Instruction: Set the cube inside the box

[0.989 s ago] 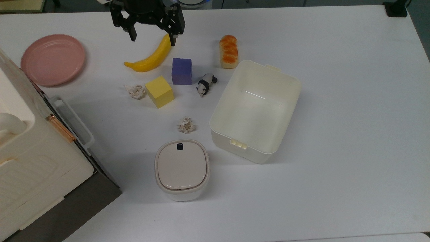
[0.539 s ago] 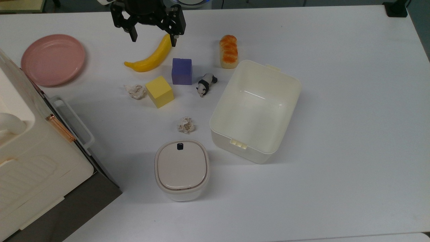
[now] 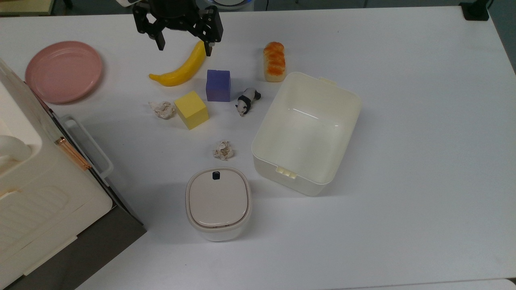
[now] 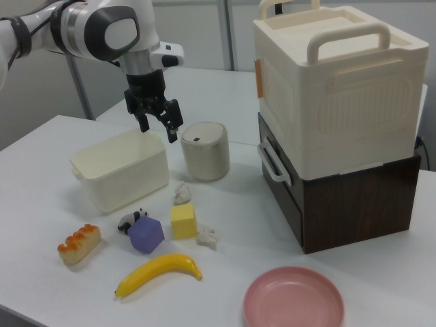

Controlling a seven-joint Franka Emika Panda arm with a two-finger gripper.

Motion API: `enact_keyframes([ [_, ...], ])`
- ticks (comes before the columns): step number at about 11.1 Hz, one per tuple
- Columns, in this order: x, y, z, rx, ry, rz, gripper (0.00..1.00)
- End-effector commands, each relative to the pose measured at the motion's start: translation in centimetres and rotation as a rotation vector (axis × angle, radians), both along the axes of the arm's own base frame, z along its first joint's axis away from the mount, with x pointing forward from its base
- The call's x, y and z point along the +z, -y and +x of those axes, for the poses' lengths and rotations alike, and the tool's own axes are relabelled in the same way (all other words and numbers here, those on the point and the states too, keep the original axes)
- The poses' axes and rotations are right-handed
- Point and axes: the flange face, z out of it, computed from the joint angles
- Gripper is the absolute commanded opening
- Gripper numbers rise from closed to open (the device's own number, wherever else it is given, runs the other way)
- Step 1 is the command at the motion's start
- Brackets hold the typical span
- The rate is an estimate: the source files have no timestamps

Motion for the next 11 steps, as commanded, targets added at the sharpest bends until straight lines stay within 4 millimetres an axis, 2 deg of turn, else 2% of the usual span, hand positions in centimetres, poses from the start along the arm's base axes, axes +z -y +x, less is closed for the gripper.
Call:
enact_keyframes([
  [1, 0.0, -0.5, -0.5, 0.005, -0.022, 0.014, 1.00],
  [5, -0.4, -0.5, -0.5, 0.030, -0.031, 0.011, 1.00],
  [8, -1.0, -0.5, -1.2, 0.239, -0.086, 0.015, 1.00],
  [11, -1.8, -0.5, -0.9, 0.291, -0.100, 0.011, 1.00],
])
